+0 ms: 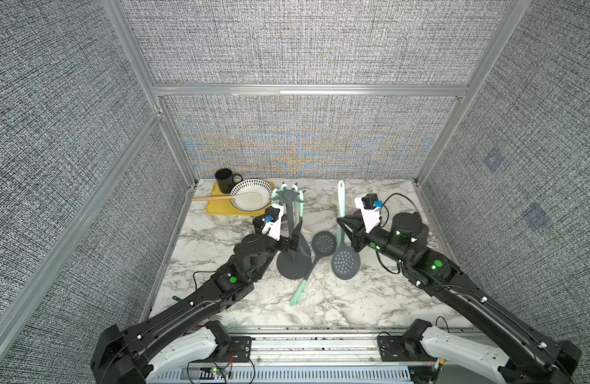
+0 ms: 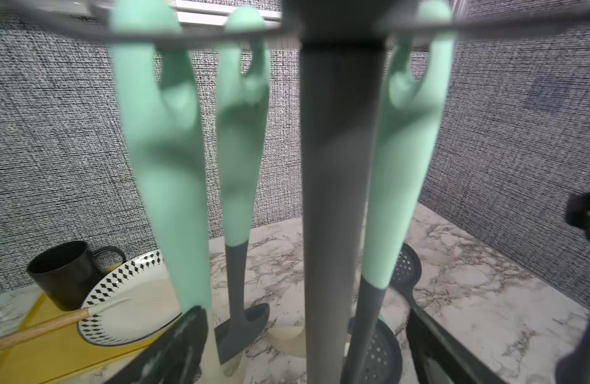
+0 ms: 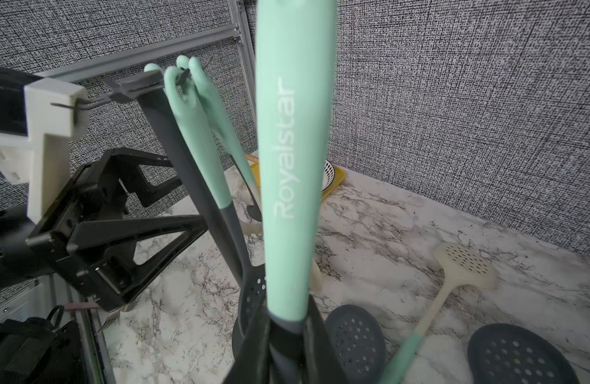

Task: Hang the skimmer on the kitchen utensil rack
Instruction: Adjust the rack at the center of the board.

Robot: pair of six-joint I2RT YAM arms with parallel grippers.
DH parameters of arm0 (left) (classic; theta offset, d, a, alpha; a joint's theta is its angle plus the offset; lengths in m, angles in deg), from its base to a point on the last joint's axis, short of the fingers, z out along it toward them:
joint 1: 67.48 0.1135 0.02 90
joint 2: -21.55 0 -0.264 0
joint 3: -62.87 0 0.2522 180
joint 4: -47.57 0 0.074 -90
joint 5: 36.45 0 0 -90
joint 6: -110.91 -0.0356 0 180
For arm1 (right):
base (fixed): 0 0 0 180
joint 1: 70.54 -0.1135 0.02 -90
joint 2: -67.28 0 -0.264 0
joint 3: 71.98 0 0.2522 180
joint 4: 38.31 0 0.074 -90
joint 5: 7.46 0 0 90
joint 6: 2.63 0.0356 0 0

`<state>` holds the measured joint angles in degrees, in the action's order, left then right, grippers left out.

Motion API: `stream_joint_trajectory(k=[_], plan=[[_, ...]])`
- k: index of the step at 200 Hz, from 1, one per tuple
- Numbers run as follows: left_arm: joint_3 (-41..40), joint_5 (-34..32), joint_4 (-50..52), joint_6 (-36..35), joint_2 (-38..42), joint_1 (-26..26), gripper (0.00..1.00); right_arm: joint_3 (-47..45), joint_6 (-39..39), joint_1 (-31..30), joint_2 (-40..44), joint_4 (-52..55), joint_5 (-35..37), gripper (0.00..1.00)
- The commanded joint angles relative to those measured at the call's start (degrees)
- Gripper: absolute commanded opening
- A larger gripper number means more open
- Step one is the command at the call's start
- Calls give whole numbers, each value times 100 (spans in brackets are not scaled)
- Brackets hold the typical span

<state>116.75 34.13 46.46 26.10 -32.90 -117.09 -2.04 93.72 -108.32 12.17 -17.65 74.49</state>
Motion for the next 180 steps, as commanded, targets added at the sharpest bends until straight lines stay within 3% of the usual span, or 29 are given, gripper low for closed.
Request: stream_joint_trajectory(k=[1, 34, 79, 102, 180], plan=[[-104, 439, 379, 113, 322, 3, 96, 92, -375, 128, 2, 124, -1055, 0], [-124, 1074, 784, 113, 581, 3, 96, 172, -564, 233, -134, 299, -1351, 0], [-187, 543, 764, 258, 798, 3, 94, 202, -412, 254, -202, 243, -1255, 0], [-365, 210, 535, 252, 1080, 3, 99, 200, -337, 254, -192, 280, -995, 0], [397, 452, 517, -124, 451, 6, 99, 16, -235, 254, -132, 235, -1023, 0]])
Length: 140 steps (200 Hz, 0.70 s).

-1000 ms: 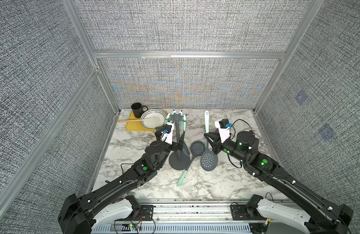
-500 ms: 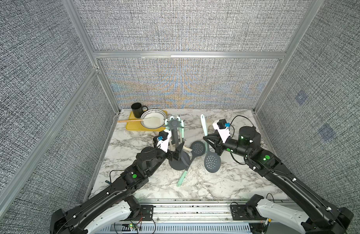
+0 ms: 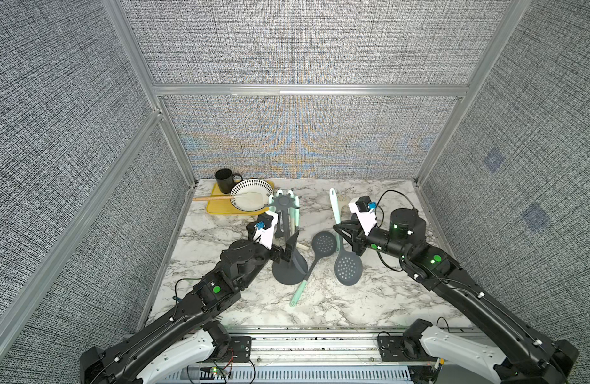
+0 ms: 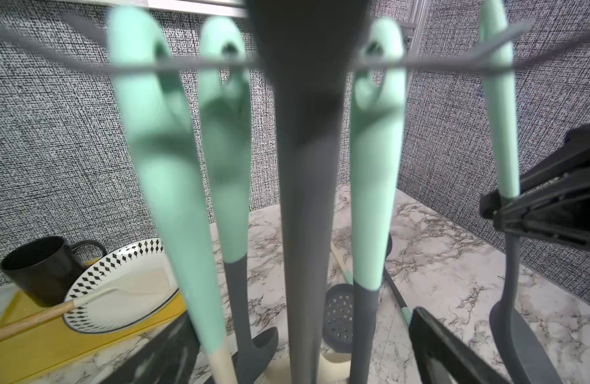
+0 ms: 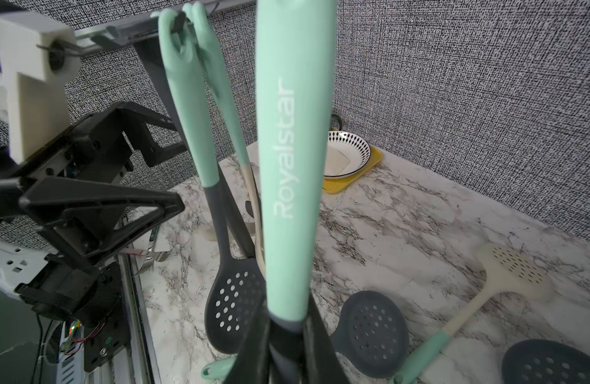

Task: Hang the skimmer on the kitchen utensil rack
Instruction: Adjust the rack at the center of the board.

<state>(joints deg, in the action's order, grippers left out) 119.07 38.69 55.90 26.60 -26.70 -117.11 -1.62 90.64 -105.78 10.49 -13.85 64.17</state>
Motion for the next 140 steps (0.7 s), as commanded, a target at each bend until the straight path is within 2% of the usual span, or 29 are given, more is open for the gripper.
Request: stream_joint_trajectory(k=[1, 25, 61, 95, 140], plan=[[171, -16, -439, -174, -173, 7, 99, -26, 75, 0, 37, -142, 9, 0], [268, -250, -640, -238, -288, 8, 99, -57, 85, 0, 63, -131, 0, 0], [322, -126, -469, -178, -229, 6, 99, -105, -68, 0, 150, -95, -168, 0], [89, 4, -17, -29, 399, 6, 99, -21, -405, 12, 174, -1, -673, 0], [-415, 577, 311, 194, 1360, 6, 97, 282, -837, -4, -119, 116, -1492, 0]])
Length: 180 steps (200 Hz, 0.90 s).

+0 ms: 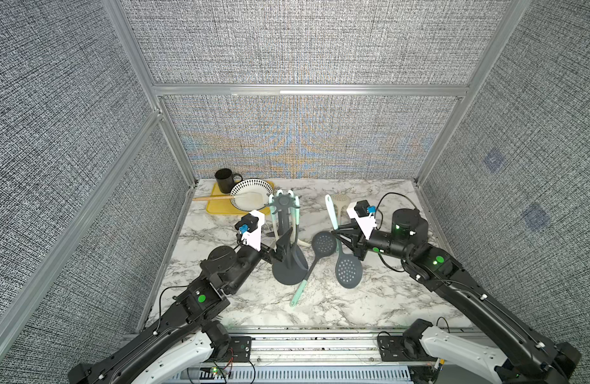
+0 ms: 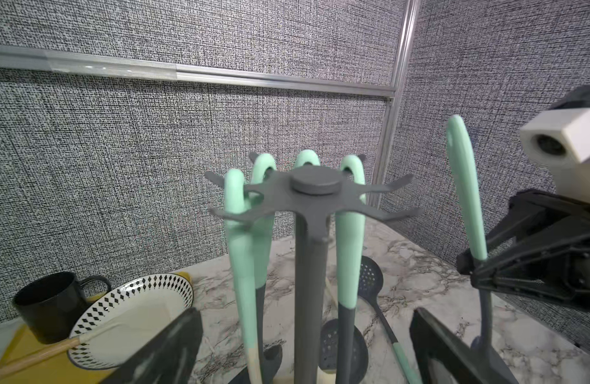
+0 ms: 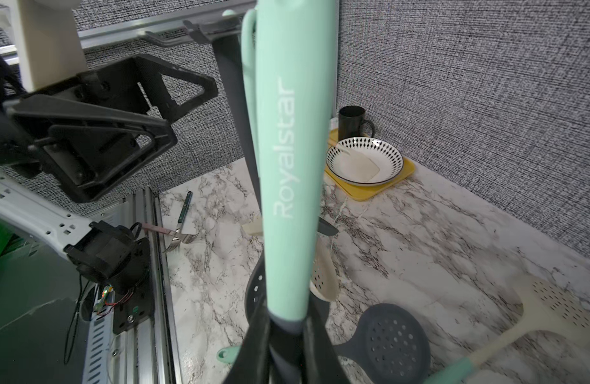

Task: Hang the skimmer on the kitchen utensil rack
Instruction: Adjust the rack at the center of the board, then hang the skimmer on the rack.

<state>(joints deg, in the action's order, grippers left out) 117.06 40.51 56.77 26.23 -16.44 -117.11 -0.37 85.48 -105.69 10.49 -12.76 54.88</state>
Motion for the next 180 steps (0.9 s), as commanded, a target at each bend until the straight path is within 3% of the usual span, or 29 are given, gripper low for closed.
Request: stream_joint_trajectory(k=[1, 31, 94, 180], plan=[[-225, 401, 230, 241, 353, 6, 97, 166, -325, -11, -129, 12, -573, 0], [-620, 302, 150, 785, 746, 6, 83, 458, -544, -123, -440, 195, -954, 0], [-489, 874, -195, 781, 292, 14, 80, 825, -512, -360, -921, 284, -610, 0], [-414, 963, -223, 760, -15, 14, 80, 971, -512, -490, -1160, 488, -412, 0]])
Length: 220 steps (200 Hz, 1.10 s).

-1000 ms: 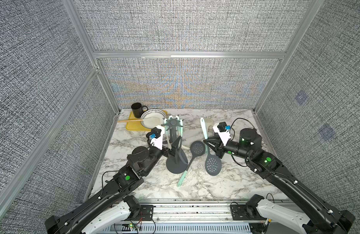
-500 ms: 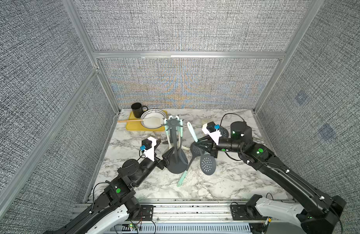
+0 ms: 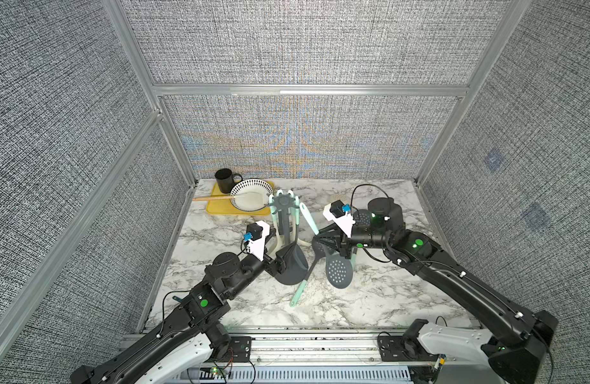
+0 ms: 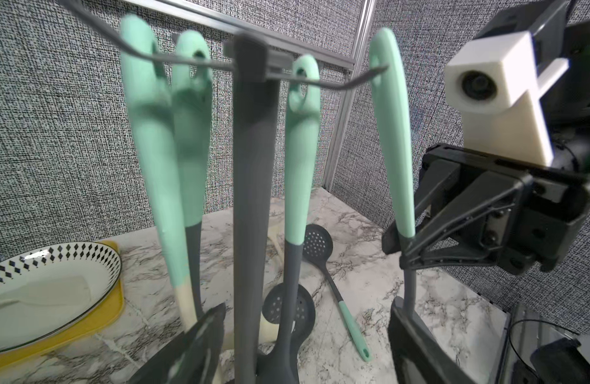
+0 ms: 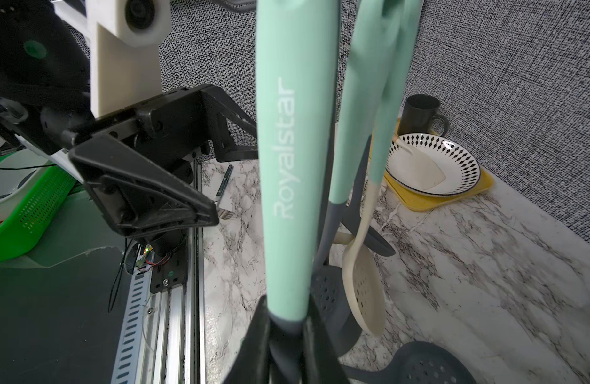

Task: Hang the skimmer on the kitchen utensil rack
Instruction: Hang the skimmer on the rack.

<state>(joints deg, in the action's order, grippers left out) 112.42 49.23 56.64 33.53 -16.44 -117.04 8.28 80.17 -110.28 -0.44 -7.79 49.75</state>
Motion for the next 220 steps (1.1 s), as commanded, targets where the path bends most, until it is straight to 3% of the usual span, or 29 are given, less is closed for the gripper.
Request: stream_joint_trajectory(k=[1, 85, 135, 159, 174, 189, 200, 220], plan=[[50, 94, -209, 30, -15, 8, 80, 112, 18, -36, -71, -7, 104, 0], [60, 117, -190, 29, -83, 8, 79, 72, 104, -218, -329, 51, 350, 0], [69, -101, 40, -31, -8, 8, 85, -15, 375, -319, -551, -261, 469, 0], [35, -219, 125, -124, 140, 8, 87, 30, 419, -316, -414, -342, 459, 24], [32, -241, 169, -216, 227, 8, 91, 23, 445, -306, -260, -370, 458, 51], [42, -150, 344, -462, 303, 7, 94, -53, 484, -308, -37, -389, 491, 69], [69, -170, 588, -462, 409, 5, 95, -183, 513, -302, 195, -414, 586, 75], [-4, 15, 852, -310, 667, 1, 95, -666, 773, -294, 766, -599, 1353, 77]])
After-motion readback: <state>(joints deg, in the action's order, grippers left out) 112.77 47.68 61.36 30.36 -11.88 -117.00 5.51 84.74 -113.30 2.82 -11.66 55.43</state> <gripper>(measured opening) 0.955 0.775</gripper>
